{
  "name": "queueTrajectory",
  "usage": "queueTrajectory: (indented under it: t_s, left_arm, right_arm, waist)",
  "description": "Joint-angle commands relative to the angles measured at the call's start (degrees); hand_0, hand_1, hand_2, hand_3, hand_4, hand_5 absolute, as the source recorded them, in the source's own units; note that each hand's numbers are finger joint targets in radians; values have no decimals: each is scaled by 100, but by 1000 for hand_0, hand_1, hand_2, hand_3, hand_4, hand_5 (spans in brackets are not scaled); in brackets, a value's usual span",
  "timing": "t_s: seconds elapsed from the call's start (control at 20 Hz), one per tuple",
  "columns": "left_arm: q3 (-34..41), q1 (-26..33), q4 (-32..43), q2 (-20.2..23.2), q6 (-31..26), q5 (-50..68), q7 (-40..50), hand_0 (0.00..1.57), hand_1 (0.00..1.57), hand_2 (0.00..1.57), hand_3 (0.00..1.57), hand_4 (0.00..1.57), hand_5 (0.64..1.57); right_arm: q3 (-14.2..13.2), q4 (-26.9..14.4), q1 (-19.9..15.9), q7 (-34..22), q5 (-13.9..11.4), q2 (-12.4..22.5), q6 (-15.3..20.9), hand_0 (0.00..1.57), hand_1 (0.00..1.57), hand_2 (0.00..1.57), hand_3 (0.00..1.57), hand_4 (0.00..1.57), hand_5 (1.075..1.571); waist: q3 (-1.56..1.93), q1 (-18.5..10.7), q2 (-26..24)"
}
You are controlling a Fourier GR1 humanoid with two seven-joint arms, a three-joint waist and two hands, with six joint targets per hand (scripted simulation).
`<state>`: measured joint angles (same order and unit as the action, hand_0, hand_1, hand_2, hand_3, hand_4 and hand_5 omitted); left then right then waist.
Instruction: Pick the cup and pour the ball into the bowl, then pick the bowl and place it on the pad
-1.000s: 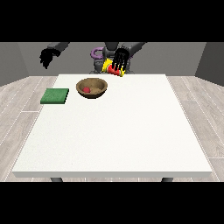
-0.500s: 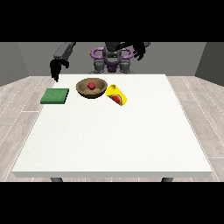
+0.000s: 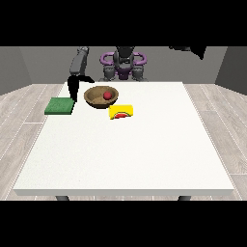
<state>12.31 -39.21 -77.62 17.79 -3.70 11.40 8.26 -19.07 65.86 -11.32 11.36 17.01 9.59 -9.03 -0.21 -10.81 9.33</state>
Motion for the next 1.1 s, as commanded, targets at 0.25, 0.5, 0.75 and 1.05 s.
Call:
queueTrajectory:
  t_s: [0.25,0.5,0.75,1.05]
  left_arm:
    - [1140,122,713,1228,-1261,1059,-197,0,0,0,0,284,1508]
    - [1345,244,781,1558,-1437,1339,62,0,0,0,0,266,1506]
    - [1576,126,883,1894,-1378,1429,68,0,0,0,0,244,1494]
    - [1527,327,601,1834,-1742,1769,213,0,0,0,0,211,1506]
  right_arm:
    - [243,-901,-555,581,-220,-312,132,0,0,0,0,0,1568]
    - [350,-1645,-764,735,-388,-365,208,0,0,0,0,0,1569]
    - [344,-2155,-984,1157,-437,-348,102,0,0,0,0,0,1571]
    - [-84,-2691,-951,1116,-58,-433,266,578,578,0,0,399,1531]
  waist:
    - [22,308,327]
    - [23,374,82]
    - [23,504,290]
    - [31,84,412]
